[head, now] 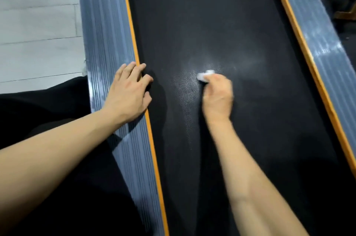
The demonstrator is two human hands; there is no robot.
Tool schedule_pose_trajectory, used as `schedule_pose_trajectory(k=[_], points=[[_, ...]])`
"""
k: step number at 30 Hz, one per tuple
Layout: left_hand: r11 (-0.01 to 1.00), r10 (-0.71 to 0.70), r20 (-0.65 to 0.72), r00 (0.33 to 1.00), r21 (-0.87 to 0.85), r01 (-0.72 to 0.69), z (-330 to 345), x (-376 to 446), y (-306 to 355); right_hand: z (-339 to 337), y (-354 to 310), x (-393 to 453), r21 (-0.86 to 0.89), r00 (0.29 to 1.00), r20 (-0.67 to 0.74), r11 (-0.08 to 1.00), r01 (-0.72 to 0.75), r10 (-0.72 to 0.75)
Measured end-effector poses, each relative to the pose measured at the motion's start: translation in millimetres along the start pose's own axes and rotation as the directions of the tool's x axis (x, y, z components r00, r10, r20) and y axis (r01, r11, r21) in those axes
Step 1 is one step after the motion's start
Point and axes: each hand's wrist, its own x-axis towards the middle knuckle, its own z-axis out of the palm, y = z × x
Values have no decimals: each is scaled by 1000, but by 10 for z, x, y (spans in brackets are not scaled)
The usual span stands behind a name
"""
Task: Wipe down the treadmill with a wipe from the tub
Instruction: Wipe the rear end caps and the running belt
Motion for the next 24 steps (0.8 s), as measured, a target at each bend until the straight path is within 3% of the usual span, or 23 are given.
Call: schedule_pose_trajectory(k=[2,4,7,9,12,14,15,17,20,23,24], points=[[998,-61,-46,997,-14,61,-2,23,-34,395,-405,-219,153,960,269,988,33,-74],[993,-112,-63,992,-42,109,2,42,-80,587,-750,-270,245,906,324,949,196,-271],[989,-121,-10,993,-84,119,8,39,-114,499,-434,-49,244,782,370,865,439,-501],[985,-132,9,991,-109,132,-7,52,-94,415,-149,120,162,844,368,920,356,-391],[974,-174,34,984,-139,177,-40,60,-47,379,142,293,35,963,261,998,56,-64],[969,-182,31,983,-161,185,-43,63,-29,510,99,337,-6,966,239,995,-98,96],[966,-184,22,983,-180,185,-46,64,-31,611,-36,351,27,966,239,994,-108,98],[958,-187,7,982,-219,184,-61,57,-50,802,-462,290,164,955,287,986,23,-70],[948,-188,21,982,-259,187,-95,43,-92,845,-895,76,273,875,363,934,230,-321],[948,-179,51,982,-257,186,-125,18,-107,607,-596,74,274,779,421,884,378,-464],[948,-176,59,983,-257,185,-135,17,-105,533,-391,141,219,790,426,898,382,-440]])
